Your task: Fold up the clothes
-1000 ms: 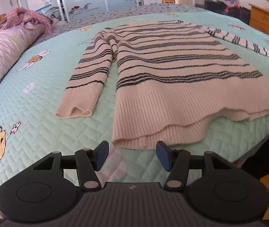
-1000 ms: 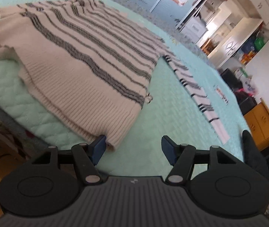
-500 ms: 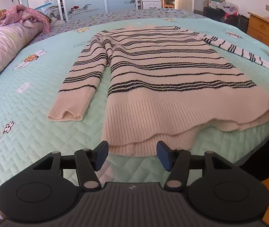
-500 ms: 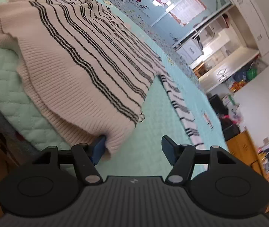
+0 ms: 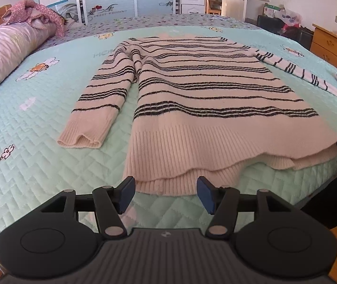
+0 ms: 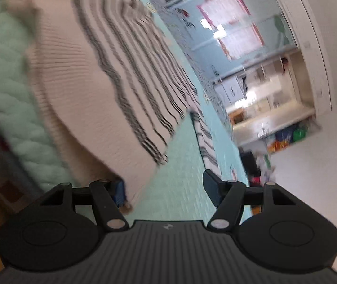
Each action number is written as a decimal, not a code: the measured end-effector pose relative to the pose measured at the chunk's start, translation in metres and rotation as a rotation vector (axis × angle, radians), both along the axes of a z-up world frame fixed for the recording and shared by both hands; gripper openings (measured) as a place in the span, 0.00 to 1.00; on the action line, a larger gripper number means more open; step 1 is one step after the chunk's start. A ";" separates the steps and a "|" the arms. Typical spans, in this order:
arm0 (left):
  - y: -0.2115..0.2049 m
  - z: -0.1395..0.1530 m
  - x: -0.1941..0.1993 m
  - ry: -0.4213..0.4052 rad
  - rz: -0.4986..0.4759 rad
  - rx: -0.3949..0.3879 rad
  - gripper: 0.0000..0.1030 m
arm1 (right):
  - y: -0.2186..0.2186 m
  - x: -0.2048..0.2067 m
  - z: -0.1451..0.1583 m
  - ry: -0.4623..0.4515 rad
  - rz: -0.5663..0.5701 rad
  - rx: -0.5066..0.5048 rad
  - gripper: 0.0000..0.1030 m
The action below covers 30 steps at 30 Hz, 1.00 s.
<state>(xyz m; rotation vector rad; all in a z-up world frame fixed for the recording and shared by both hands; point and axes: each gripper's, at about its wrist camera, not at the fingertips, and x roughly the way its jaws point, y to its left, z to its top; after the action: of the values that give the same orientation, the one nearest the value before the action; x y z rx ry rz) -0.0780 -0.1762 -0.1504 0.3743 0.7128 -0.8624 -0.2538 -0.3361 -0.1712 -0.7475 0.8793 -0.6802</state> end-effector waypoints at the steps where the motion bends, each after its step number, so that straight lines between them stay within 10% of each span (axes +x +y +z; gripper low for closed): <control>1: 0.000 -0.001 0.000 0.001 0.002 0.000 0.59 | -0.004 -0.001 0.004 -0.017 -0.013 0.038 0.63; 7: 0.000 -0.003 0.000 -0.007 0.004 0.004 0.59 | -0.030 -0.007 0.029 -0.171 -0.124 0.271 0.10; 13: 0.002 -0.003 0.005 -0.014 0.030 0.002 0.59 | -0.065 -0.025 0.053 -0.365 -0.285 0.362 0.10; 30: -0.018 -0.016 -0.005 -0.181 -0.061 0.098 0.67 | -0.083 -0.036 0.034 -0.367 -0.361 0.462 0.12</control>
<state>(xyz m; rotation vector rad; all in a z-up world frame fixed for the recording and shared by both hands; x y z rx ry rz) -0.0827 -0.1945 -0.1664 0.5574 0.5796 -0.8413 -0.2897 -0.4188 -0.1372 -0.0423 0.7948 -0.8586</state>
